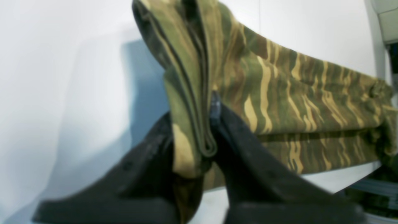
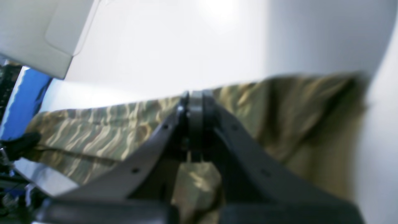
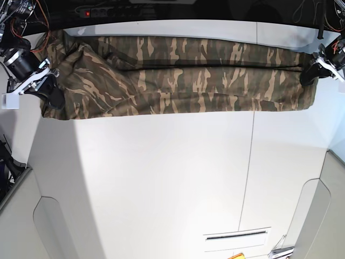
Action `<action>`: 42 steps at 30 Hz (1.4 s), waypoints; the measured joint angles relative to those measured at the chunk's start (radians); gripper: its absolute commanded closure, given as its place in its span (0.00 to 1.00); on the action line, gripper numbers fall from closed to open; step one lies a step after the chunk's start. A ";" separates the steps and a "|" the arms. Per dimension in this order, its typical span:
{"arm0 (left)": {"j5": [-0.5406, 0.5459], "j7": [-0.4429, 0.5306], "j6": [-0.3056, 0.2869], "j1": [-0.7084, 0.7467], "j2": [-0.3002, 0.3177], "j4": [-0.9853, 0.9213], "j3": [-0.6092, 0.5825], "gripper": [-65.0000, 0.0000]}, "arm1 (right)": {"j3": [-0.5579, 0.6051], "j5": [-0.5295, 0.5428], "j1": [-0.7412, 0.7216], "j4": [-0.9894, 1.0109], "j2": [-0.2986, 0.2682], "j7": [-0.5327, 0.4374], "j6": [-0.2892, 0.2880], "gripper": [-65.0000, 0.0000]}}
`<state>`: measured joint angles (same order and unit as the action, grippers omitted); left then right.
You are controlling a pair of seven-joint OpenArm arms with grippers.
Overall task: Fold the T-shirt properly
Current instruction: 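Fold the strip end held by the left gripper toward the right gripper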
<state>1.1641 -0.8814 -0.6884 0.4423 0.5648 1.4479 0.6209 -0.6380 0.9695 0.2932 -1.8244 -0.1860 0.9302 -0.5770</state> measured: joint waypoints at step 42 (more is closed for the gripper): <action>-0.550 0.060 0.027 -0.025 -0.380 0.661 -0.667 0.95 | -0.144 -0.073 0.003 -0.015 -0.037 0.069 0.008 0.57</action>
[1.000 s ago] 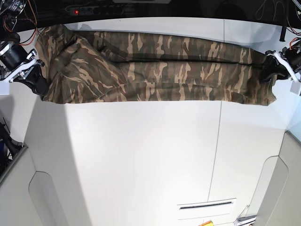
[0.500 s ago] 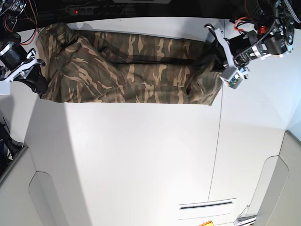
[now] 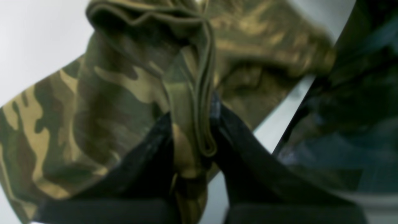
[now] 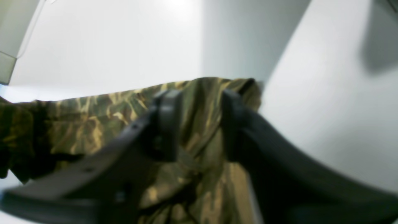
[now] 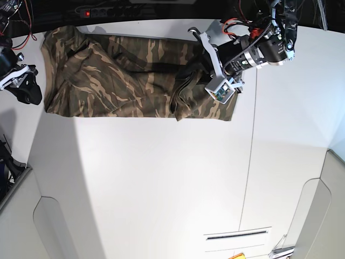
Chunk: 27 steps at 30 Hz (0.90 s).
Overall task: Fold the T-shirt properly
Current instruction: 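Fold the strip end held by the left gripper toward the right gripper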
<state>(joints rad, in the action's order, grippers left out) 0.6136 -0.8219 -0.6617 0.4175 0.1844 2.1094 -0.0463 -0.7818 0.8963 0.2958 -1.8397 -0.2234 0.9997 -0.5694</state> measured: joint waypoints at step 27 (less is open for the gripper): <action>0.051 0.018 0.002 0.000 -0.087 0.000 -0.092 0.58 | 0.006 0.009 -0.002 0.360 -0.029 -0.049 0.007 0.39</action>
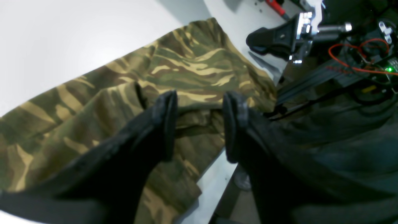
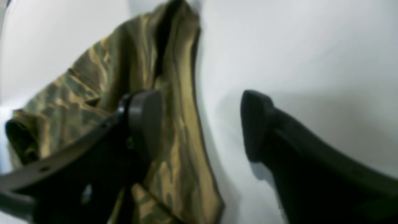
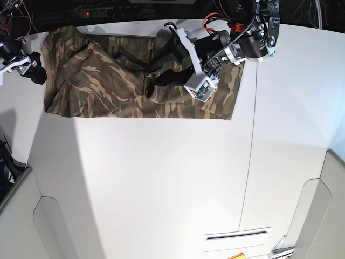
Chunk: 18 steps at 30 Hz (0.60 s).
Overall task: Fold the T-shirt properly
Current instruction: 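Fold the strip end held by the left gripper toward the right gripper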
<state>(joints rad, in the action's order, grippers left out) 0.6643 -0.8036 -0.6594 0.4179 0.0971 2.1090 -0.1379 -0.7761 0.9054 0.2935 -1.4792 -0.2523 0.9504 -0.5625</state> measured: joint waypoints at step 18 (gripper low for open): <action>-0.017 -0.020 0.000 0.000 0.000 0.000 0.000 0.58 | 0.223 0.164 -0.006 0.057 -0.003 0.034 -0.040 0.39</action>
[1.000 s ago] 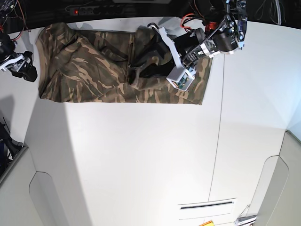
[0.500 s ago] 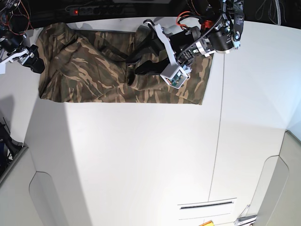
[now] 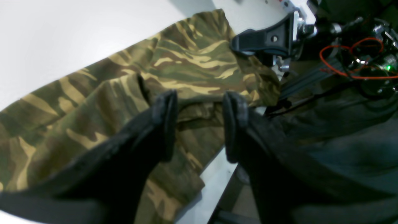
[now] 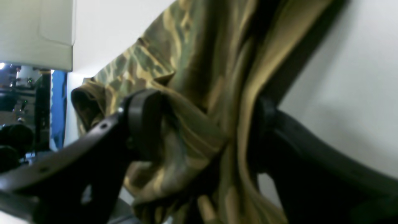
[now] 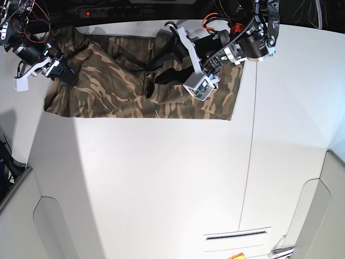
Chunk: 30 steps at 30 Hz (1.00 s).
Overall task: Fold the T-shirt properly
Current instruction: 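Fold the strip end held by the left gripper toward the right gripper, then lift the folded bundle with both grippers and flip it over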
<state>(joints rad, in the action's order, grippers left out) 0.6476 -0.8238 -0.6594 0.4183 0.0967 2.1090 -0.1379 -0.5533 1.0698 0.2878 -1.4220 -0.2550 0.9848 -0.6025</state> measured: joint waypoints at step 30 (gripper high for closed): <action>0.089 -0.089 0.000 0.060 0.003 0.000 0.392 0.59 | -0.039 -0.059 -0.261 -0.004 -0.265 0.089 0.003 1.00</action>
<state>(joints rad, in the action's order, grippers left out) 0.7368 -0.9127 -0.6594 0.4782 0.0998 2.1090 0.2539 -0.5922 1.0111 0.0273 -1.4261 -0.5201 1.0740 -0.5991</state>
